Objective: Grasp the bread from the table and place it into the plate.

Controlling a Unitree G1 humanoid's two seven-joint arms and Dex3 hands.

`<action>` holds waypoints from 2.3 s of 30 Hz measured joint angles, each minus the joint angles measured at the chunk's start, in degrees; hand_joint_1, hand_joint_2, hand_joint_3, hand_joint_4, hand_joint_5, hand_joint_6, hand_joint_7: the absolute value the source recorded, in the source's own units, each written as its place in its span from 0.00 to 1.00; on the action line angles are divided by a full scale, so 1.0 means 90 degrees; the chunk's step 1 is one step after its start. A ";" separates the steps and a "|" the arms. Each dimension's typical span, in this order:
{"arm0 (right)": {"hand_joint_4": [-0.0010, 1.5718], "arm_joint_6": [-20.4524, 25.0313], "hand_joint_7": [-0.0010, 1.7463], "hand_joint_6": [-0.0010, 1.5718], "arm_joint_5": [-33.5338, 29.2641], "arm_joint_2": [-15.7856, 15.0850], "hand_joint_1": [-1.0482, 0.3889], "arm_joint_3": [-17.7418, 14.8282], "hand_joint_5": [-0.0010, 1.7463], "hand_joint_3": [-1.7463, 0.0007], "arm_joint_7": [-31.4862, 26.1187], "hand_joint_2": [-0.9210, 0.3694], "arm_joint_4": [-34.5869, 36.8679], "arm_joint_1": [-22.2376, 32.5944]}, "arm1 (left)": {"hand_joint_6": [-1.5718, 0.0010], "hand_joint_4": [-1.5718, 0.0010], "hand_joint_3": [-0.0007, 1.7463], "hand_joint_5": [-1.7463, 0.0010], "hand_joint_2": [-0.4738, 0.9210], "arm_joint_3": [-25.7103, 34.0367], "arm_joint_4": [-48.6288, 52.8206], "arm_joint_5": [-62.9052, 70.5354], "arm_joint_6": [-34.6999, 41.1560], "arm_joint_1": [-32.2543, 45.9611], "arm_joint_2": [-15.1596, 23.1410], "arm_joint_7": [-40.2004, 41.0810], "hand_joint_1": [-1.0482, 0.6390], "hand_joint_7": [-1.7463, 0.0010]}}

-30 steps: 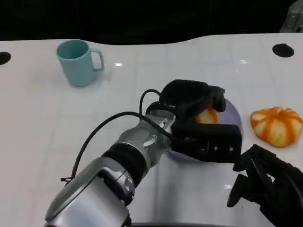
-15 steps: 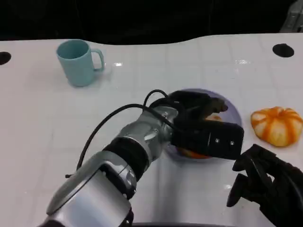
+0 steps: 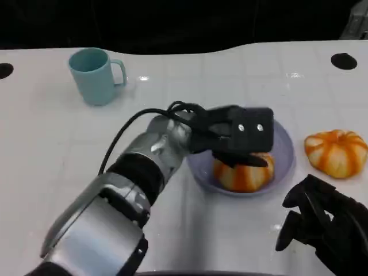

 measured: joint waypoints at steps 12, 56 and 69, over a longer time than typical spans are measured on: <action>0.40 0.0045 0.93 0.30 0.0020 0.0027 0.43 -0.0018 1.00 0.77 -0.0059 0.00 0.0007 -0.0041 | 0.84 0.85 0.26 0.92 1.00 0.1452 -0.1611 -0.2023 -0.0133 0.1286 0.0513 -0.1204 0.15 0.96; 0.40 0.0163 0.92 0.32 0.0033 0.0049 0.42 -0.0109 1.00 0.79 -0.0046 0.00 -0.0025 -0.0049 | 0.70 0.50 0.31 0.00 1.00 0.3129 -0.9504 -0.6505 0.4802 0.7620 -0.0070 0.1020 0.29 0.00; 0.40 0.0148 0.92 0.31 0.0056 0.0045 0.41 -0.0182 1.00 0.79 0.0001 0.00 -0.0044 -0.0046 | 0.67 0.49 0.27 0.00 1.00 0.3132 -0.9438 -0.6507 0.4584 0.7653 -0.0014 0.1055 0.28 0.00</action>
